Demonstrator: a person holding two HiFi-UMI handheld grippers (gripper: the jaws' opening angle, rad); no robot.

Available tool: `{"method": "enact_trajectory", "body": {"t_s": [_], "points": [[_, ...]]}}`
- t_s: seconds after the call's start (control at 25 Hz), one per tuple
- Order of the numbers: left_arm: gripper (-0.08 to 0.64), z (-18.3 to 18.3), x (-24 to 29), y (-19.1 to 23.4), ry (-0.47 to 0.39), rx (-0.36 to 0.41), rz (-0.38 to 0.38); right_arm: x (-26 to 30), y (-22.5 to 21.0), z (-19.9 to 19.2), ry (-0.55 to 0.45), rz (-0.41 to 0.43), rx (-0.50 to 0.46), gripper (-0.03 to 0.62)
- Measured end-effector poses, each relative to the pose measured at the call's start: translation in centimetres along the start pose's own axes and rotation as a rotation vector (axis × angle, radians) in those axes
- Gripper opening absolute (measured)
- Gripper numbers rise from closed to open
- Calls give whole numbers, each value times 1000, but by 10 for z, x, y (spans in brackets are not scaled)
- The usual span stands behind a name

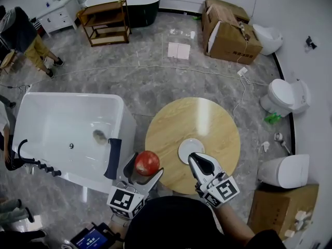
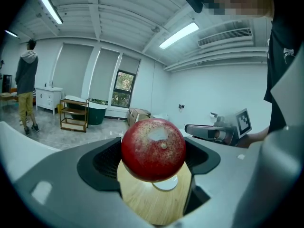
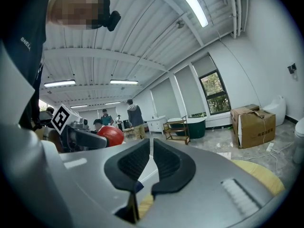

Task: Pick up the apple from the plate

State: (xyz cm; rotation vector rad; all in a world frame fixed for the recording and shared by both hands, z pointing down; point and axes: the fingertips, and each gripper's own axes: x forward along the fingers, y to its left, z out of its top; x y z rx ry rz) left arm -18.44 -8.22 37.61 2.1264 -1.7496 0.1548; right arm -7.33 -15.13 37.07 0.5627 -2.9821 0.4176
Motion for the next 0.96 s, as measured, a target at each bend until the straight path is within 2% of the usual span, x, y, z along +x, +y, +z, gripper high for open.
{"method": "enact_trajectory", "body": {"t_s": [0.96], "points": [[402, 1, 8, -11, 16, 11, -54, -17, -11, 2, -7, -72, 19, 23]]}}
